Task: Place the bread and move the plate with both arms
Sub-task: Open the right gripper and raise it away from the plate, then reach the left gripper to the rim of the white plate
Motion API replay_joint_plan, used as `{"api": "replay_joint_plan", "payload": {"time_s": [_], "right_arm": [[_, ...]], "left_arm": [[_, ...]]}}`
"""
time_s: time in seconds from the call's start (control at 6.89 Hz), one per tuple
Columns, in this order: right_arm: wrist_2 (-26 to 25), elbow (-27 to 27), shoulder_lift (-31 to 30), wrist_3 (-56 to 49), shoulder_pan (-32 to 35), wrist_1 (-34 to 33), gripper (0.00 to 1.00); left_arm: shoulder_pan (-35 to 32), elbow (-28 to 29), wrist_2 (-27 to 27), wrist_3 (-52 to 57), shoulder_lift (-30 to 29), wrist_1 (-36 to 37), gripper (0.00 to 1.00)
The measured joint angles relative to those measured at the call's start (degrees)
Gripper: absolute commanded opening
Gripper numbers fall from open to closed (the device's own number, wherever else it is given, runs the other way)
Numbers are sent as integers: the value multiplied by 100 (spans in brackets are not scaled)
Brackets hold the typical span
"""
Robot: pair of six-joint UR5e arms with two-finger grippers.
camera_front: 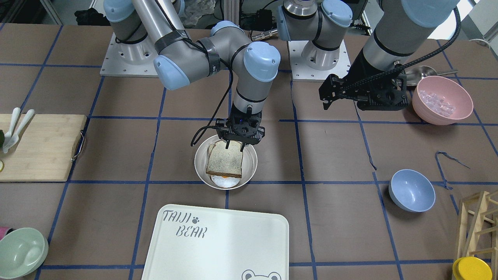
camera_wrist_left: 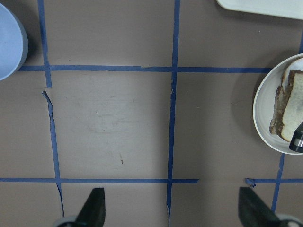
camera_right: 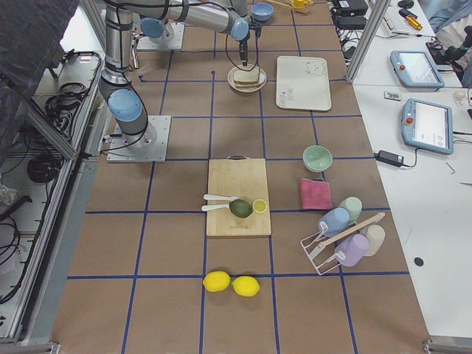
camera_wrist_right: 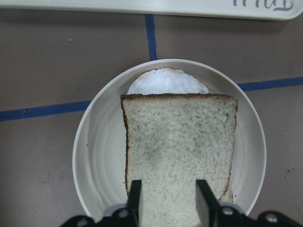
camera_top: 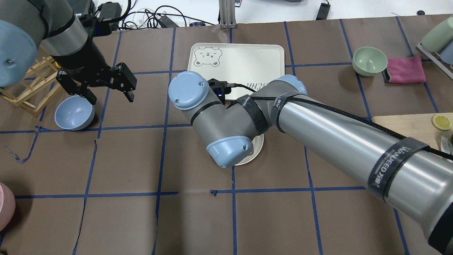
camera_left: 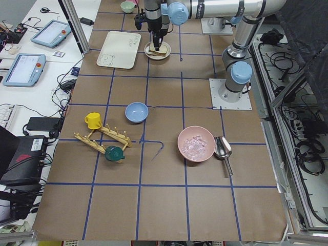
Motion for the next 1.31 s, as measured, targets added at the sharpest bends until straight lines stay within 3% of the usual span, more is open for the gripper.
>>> {"api": "replay_joint_plan", "payload": {"time_s": [0.15, 0.44, 0.73, 0.87, 1.02, 1.31], "right_arm": [[34, -27, -209, -315, -253, 138, 100], [593, -218, -917, -1238, -1302, 1325, 100], [1022, -1003, -1210, -2472, -2342, 2763, 100], [1103, -1411, -1285, -2801, -2537, 3323, 100], [1132, -1602, -1342, -2932, -2610, 3515, 100], [1063, -1669, -1380, -3232, -2713, 3137, 100]], "left_arm": [[0, -22, -12, 5, 2, -1, 100], [1, -68, -1, 2, -23, 40, 100], [-16, -247, 11, -56, -173, 399, 100], [-74, -493, -9, -135, -270, 857, 100], [-235, -850, -51, -341, -381, 1535, 100], [-798, -1546, -116, -1225, -677, 2933, 100]]}}
